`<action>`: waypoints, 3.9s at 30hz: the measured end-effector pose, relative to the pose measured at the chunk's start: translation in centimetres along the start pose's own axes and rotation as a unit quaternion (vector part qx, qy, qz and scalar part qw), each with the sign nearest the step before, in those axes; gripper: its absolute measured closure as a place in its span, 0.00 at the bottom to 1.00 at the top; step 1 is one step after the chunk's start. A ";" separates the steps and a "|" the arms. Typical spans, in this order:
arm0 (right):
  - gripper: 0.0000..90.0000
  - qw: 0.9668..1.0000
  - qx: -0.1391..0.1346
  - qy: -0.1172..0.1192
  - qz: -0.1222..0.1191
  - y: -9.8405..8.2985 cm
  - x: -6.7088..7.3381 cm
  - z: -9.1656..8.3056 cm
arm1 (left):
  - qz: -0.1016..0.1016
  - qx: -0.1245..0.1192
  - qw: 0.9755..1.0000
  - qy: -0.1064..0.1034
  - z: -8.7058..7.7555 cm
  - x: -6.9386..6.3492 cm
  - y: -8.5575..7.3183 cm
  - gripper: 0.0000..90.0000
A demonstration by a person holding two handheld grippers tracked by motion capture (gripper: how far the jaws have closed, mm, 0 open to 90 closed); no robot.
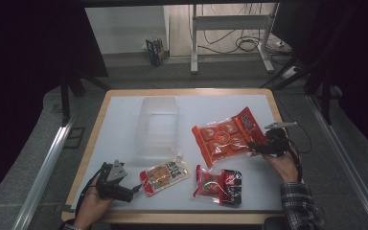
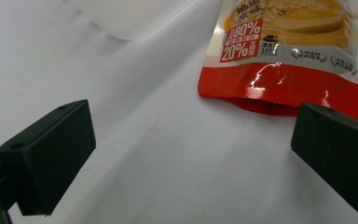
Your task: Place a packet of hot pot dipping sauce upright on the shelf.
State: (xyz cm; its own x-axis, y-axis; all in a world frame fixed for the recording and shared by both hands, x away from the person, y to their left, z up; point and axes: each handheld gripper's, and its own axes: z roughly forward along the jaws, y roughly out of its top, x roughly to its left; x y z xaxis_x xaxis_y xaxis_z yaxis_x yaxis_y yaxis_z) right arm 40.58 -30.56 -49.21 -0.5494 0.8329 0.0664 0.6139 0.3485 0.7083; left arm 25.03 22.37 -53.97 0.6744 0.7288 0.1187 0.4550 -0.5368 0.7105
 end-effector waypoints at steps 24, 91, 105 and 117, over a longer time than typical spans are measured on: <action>0.76 0.998 0.061 -0.014 -0.009 3.0 -1.5 4.2 | 0.018 -0.007 1.000 0.006 -0.2 -0.3 0.1 0.00; 0.99 0.992 -0.045 0.039 -0.113 18.4 11.6 -5.8 | 0.021 -0.015 1.000 0.010 -0.4 -0.4 0.2 0.00; 0.99 0.989 -0.063 0.070 -0.115 21.8 13.6 -5.8 | 0.023 -0.014 1.000 0.010 -0.5 -0.3 0.2 0.00; 0.99 0.988 -0.069 0.076 -0.118 25.1 16.4 -4.5 | 0.019 -0.015 1.000 0.007 -0.5 -0.2 0.2 0.00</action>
State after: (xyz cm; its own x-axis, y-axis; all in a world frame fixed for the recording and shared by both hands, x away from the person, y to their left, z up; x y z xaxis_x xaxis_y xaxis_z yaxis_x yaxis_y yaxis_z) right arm 44.40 -10.13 -27.17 -0.7531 0.6577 -0.0146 0.3814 0.4546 0.8049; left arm 24.63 22.33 -53.50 0.6824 0.7140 0.1566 0.4115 -0.5523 0.7250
